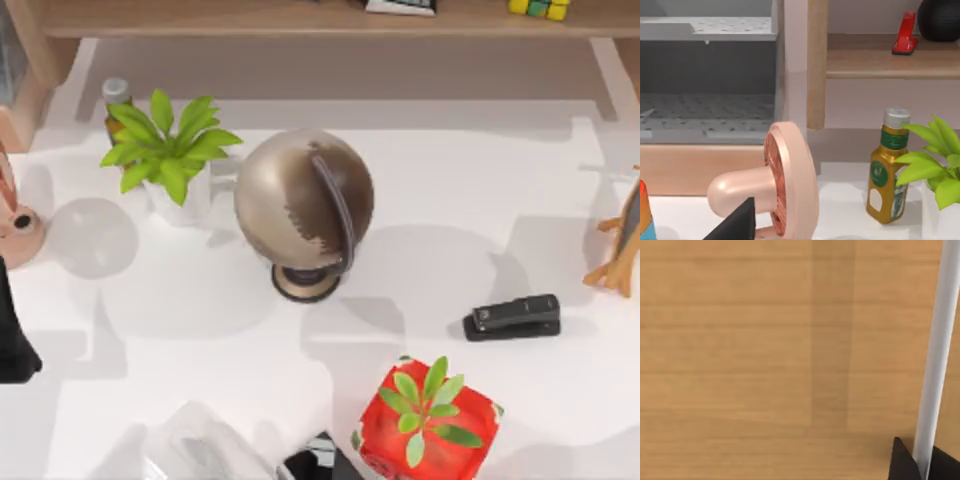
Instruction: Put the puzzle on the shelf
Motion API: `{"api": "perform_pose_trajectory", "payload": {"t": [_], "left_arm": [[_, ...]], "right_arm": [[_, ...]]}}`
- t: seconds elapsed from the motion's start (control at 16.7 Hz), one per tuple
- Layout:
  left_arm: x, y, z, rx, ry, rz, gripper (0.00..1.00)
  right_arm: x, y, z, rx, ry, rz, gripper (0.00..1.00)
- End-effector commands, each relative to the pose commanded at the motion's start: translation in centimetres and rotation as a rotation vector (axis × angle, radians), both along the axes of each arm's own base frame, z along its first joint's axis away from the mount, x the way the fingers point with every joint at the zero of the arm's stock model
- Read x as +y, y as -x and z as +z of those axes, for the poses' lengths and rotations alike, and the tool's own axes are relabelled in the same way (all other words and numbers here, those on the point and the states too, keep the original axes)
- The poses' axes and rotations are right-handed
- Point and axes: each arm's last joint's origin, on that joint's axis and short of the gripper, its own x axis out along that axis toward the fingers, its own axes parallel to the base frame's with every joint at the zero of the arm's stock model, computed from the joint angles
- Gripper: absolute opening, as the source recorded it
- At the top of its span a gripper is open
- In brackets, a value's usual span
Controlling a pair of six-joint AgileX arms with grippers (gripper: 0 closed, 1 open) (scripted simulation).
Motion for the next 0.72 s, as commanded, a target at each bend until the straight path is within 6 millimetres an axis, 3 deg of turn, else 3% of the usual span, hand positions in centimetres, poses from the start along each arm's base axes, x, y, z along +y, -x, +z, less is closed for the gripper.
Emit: {"api": "perform_pose_trajectory", "payload": {"t": [0.3, 0.72], "left_arm": [[0.0, 0.0, 0.0, 0.0, 0.0, 0.0, 1.0], [0.0, 0.0, 0.0, 0.0, 0.0, 0.0, 1.0]], "right_arm": [[0.1, -1.7, 0.1, -0.001, 0.0, -0.001, 0.0], [0.0, -1.8, 0.0, 0.002, -0.003, -0.003, 0.0]]}}
